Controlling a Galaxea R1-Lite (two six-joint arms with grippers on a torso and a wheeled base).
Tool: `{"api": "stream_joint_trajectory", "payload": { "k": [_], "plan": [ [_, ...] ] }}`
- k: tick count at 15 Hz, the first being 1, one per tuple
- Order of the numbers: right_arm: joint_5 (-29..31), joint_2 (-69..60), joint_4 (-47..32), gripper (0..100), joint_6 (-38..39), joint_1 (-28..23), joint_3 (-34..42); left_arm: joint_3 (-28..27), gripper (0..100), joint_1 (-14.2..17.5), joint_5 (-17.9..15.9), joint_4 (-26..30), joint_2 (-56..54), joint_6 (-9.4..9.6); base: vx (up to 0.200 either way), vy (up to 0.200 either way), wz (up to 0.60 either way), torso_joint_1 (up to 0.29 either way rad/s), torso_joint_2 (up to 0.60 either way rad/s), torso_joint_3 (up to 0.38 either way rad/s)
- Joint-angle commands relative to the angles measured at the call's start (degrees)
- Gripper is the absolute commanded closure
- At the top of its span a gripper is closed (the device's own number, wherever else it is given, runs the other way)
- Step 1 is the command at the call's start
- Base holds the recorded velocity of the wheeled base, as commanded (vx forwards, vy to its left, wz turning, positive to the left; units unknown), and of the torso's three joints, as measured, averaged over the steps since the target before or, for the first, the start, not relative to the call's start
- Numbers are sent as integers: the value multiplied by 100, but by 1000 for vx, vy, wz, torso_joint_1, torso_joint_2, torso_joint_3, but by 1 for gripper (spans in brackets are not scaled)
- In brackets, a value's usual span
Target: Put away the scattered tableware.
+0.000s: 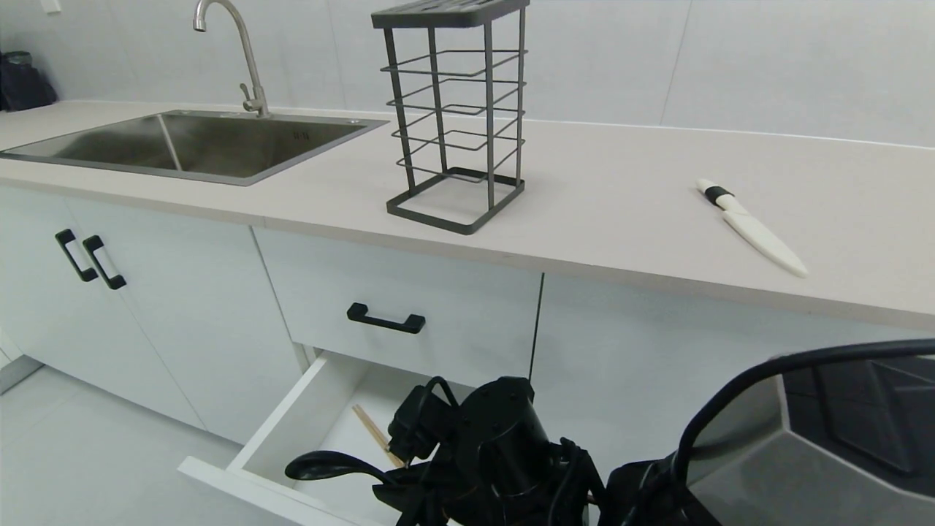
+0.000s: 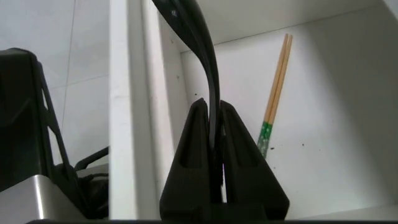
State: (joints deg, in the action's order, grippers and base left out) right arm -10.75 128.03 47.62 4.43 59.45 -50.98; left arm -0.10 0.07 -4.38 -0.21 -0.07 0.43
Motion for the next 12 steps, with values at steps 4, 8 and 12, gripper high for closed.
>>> {"api": "stream_joint_trajectory", "payload": {
  "k": [4, 8, 12],
  "plan": [
    [3, 153, 2, 100, 23, -320, -246, 1, 0, 1, -2, -6, 7, 1, 0, 0, 0, -21, 119, 28],
    [3, 320, 2, 100, 41, -470, -386, 1, 0, 1, -2, -6, 7, 1, 0, 0, 0, 1, 5, 13],
    [38, 574, 2, 100, -29, -549, -430, 1, 0, 1, -2, -6, 7, -8, 0, 0, 0, 0, 0, 0]
  ]
}}
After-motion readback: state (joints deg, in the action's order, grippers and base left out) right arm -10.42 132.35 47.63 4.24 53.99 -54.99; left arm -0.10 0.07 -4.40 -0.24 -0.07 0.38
